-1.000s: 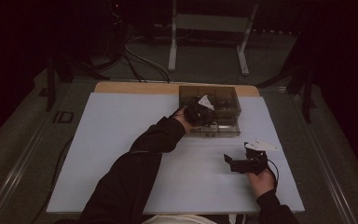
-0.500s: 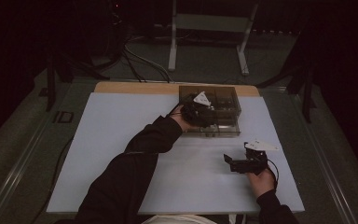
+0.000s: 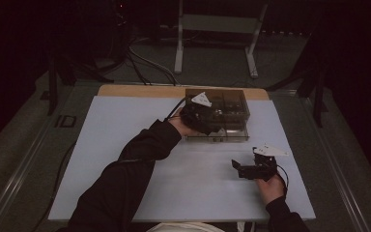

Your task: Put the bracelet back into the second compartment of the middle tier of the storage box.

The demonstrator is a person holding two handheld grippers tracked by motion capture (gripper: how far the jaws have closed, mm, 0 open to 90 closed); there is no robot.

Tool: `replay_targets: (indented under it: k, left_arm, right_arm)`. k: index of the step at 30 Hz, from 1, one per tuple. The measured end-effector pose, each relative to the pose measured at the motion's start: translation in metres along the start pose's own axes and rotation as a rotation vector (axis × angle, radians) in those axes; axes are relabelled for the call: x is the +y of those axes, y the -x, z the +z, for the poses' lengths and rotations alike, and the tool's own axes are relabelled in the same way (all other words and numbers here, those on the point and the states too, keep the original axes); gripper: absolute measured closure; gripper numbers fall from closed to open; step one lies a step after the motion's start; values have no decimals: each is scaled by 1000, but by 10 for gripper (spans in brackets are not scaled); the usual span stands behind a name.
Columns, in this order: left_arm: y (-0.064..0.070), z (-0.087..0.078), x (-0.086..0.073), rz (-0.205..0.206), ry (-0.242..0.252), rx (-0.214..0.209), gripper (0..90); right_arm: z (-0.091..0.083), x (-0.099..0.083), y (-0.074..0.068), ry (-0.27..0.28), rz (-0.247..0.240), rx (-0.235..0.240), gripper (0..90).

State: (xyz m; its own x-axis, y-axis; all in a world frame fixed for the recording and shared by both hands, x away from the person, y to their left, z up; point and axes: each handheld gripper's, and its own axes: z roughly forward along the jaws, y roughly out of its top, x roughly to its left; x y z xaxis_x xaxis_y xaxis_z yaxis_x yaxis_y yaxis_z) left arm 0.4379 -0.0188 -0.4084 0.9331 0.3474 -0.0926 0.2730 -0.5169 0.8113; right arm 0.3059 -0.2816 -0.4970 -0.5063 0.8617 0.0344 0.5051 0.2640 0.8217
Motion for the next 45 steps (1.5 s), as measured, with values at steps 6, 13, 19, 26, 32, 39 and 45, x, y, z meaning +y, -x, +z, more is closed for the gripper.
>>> replay_targets:
  k: [6,13,19,26,32,39,45]
  left_arm:
    - [-2,-14,-3,-18,29,-24,67]
    - [-6,-33,-12,-21,46,11,21]
    - [-7,-44,-22,-16,35,25,8]
    - [-6,-57,-37,0,13,37,8]
    - [-6,-71,-54,-14,9,60,8]
    - [-5,-90,-73,-20,4,107,8]
    - [-3,-102,-89,-26,-10,124,8]
  right_arm:
    - [0,0,0,-1,-3,2,0]
    - [1,0,0,-1,-2,1,0]
    - [0,0,-1,0,-1,-2,0]
    - [1,0,-1,-2,0,1,0]
    - [1,0,-1,-1,1,2,0]
    - [1,1,-1,-2,1,0,0]
    - [1,1,-1,-3,2,2,0]
